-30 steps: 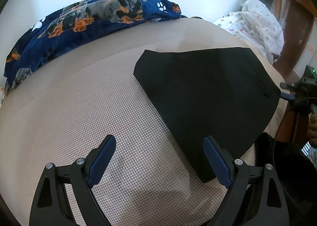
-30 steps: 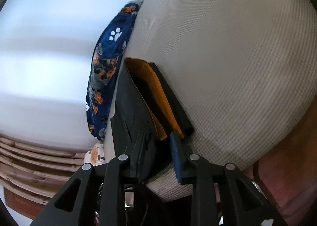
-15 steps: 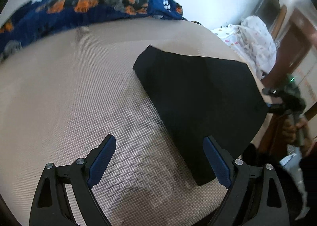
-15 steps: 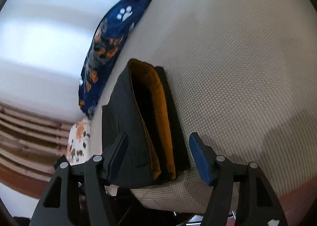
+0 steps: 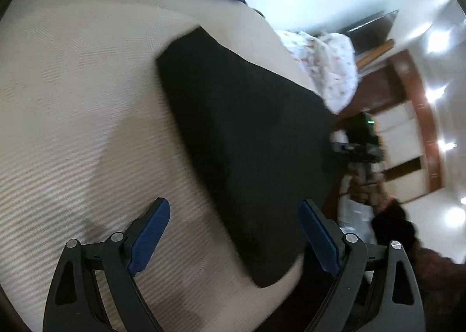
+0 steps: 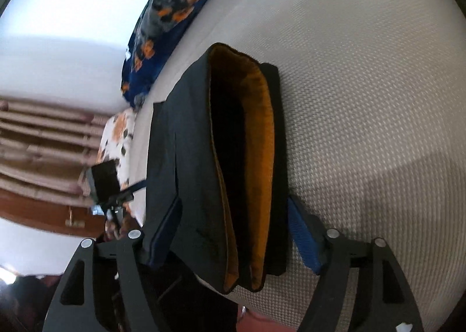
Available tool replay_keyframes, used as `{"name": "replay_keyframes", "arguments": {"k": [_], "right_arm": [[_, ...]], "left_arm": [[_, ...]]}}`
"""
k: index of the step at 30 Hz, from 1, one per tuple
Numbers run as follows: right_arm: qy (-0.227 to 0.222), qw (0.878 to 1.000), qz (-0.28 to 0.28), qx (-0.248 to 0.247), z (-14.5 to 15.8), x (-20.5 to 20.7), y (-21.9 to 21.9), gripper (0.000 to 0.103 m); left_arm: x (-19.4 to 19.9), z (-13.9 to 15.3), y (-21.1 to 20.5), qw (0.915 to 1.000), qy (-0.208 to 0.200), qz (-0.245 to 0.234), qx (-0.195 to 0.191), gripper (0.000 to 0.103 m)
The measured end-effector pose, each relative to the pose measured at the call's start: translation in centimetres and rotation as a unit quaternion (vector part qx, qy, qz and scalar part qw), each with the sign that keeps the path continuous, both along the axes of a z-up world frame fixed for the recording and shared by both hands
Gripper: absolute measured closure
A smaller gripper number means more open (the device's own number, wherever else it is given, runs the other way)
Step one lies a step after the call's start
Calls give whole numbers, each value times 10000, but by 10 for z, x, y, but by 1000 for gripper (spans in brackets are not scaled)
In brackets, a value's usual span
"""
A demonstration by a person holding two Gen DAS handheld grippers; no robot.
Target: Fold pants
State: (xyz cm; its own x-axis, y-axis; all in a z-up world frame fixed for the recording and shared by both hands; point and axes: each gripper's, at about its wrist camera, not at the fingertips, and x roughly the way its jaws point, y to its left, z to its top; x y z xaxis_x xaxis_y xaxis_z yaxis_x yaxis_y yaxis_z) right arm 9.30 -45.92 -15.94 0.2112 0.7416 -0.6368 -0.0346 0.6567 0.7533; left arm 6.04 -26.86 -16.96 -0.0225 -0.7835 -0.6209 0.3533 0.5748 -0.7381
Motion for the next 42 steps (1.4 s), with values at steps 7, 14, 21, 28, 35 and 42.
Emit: {"name": "replay_keyframes", "arguments": {"k": [7, 14, 21, 28, 35, 42], "right_arm": [[89, 9971, 665, 368, -3, 10, 1, 21], [-163, 9942, 912, 555, -1, 7, 11, 20], [-447, 9980, 396, 224, 0, 0, 31, 20], [-272, 9977, -400, 476, -16, -18, 22, 65], [-301, 9921, -519, 1102, -22, -28, 57, 66], [-350, 9901, -176, 1347, -26, -12, 117, 68]], "left_arm": [[18, -3, -20, 9983, 67, -493, -292, 13], [16, 1, -28, 9975, -142, -639, -277, 13], [5, 7, -33, 9979, -593, -164, 204, 38], [4, 1, -15, 9973, -480, 185, 529, 74], [1, 10, 27, 9971, -452, 318, 524, 75], [-4, 6, 76, 9958, -347, 502, 684, 71]]}}
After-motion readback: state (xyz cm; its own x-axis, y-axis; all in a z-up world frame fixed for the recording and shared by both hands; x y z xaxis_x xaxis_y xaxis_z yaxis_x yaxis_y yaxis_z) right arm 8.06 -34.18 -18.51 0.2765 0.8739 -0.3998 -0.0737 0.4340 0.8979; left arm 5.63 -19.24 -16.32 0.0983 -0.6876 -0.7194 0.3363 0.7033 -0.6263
